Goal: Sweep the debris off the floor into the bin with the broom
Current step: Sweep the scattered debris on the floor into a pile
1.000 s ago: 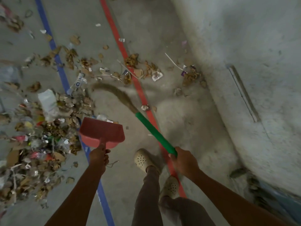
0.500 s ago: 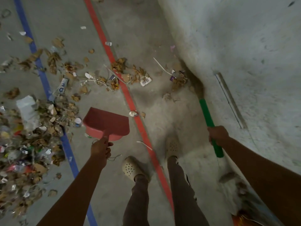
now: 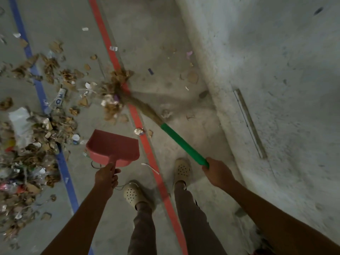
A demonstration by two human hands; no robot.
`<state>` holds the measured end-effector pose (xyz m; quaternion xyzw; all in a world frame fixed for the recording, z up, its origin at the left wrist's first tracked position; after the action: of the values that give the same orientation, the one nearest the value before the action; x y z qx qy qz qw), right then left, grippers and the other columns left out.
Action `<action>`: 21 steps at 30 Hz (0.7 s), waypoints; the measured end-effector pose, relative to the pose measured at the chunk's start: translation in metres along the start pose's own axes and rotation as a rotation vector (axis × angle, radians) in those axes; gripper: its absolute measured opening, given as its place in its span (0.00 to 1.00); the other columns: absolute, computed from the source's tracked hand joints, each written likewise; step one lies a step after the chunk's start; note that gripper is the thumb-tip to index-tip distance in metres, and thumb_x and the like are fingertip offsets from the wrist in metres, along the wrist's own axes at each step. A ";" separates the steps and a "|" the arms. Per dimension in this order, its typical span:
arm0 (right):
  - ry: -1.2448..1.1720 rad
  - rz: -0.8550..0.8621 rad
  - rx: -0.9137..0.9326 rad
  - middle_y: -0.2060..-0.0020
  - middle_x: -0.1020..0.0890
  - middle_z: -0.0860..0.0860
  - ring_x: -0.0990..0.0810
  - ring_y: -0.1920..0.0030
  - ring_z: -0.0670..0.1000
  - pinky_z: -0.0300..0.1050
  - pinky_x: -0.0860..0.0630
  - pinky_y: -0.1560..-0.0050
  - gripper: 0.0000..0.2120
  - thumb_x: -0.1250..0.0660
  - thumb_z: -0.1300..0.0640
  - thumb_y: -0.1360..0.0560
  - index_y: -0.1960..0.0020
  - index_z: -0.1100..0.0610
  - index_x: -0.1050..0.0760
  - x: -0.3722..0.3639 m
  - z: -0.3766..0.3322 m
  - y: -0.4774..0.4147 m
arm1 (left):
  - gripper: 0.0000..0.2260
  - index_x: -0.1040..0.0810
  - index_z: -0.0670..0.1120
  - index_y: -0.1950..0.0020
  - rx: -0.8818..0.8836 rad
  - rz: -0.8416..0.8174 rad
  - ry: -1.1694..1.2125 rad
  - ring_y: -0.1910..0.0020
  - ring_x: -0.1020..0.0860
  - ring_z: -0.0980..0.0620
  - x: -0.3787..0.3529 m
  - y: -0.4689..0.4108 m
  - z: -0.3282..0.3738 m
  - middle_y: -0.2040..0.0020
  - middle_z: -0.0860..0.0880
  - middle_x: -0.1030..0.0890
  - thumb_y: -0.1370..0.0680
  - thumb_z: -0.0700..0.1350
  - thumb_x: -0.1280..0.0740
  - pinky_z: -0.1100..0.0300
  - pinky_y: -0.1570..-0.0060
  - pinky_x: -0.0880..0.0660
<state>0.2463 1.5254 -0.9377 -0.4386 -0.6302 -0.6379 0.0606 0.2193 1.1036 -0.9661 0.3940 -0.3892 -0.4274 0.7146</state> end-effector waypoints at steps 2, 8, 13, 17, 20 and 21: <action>-0.044 0.056 -0.008 0.61 0.21 0.49 0.21 0.62 0.50 0.44 0.24 0.62 0.11 0.39 0.47 0.19 0.43 0.54 0.27 0.014 0.014 0.002 | 0.13 0.30 0.43 0.61 -0.001 0.007 0.001 0.84 0.39 0.58 -0.013 0.004 0.002 0.64 0.44 0.25 0.19 0.46 0.35 0.70 0.81 0.43; -0.245 0.189 -0.258 0.64 0.24 0.51 0.25 0.67 0.50 0.41 0.34 0.71 0.14 0.39 0.51 0.18 0.43 0.62 0.25 0.075 0.063 -0.037 | 0.11 0.27 0.43 0.57 0.000 -0.032 0.028 0.82 0.39 0.57 -0.045 0.007 0.013 0.66 0.46 0.25 0.19 0.48 0.34 0.69 0.82 0.44; -0.329 0.139 -0.357 0.62 0.20 0.57 0.22 0.67 0.53 0.41 0.28 0.72 0.16 0.38 0.53 0.19 0.44 0.67 0.24 0.099 0.060 -0.101 | 0.12 0.29 0.43 0.58 -0.014 -0.048 0.067 0.82 0.40 0.57 -0.052 0.004 0.023 0.65 0.46 0.25 0.18 0.48 0.35 0.68 0.82 0.44; -0.073 0.007 -0.155 0.59 0.20 0.53 0.22 0.66 0.49 0.38 0.30 0.72 0.15 0.38 0.51 0.19 0.44 0.63 0.25 0.080 0.015 -0.108 | 0.11 0.29 0.43 0.58 -0.013 -0.018 0.086 0.82 0.39 0.57 -0.044 0.000 0.020 0.65 0.45 0.25 0.18 0.46 0.37 0.68 0.83 0.44; 0.077 -0.062 0.024 0.61 0.22 0.50 0.23 0.65 0.48 0.38 0.32 0.71 0.12 0.39 0.49 0.18 0.46 0.58 0.26 0.062 -0.021 -0.089 | 0.11 0.31 0.43 0.60 -0.004 0.021 0.088 0.84 0.39 0.58 -0.037 0.001 0.013 0.63 0.44 0.26 0.17 0.44 0.39 0.70 0.83 0.44; 0.097 -0.068 0.078 0.62 0.23 0.48 0.24 0.66 0.47 0.38 0.32 0.70 0.12 0.40 0.48 0.18 0.48 0.57 0.27 0.055 -0.030 -0.080 | 0.11 0.31 0.43 0.60 -0.003 0.030 0.090 0.85 0.39 0.58 -0.035 0.002 0.011 0.63 0.43 0.26 0.18 0.44 0.39 0.70 0.82 0.44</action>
<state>0.1476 1.5420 -0.9573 -0.3828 -0.6653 -0.6351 0.0863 0.1984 1.1337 -0.9674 0.4059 -0.3620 -0.3988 0.7383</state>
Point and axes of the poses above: each hand's wrist, its own y-axis away from the middle knuckle, its own x-axis out of the back of the hand, z = x × y, the point moved 9 cm from there along -y, towards the middle knuckle
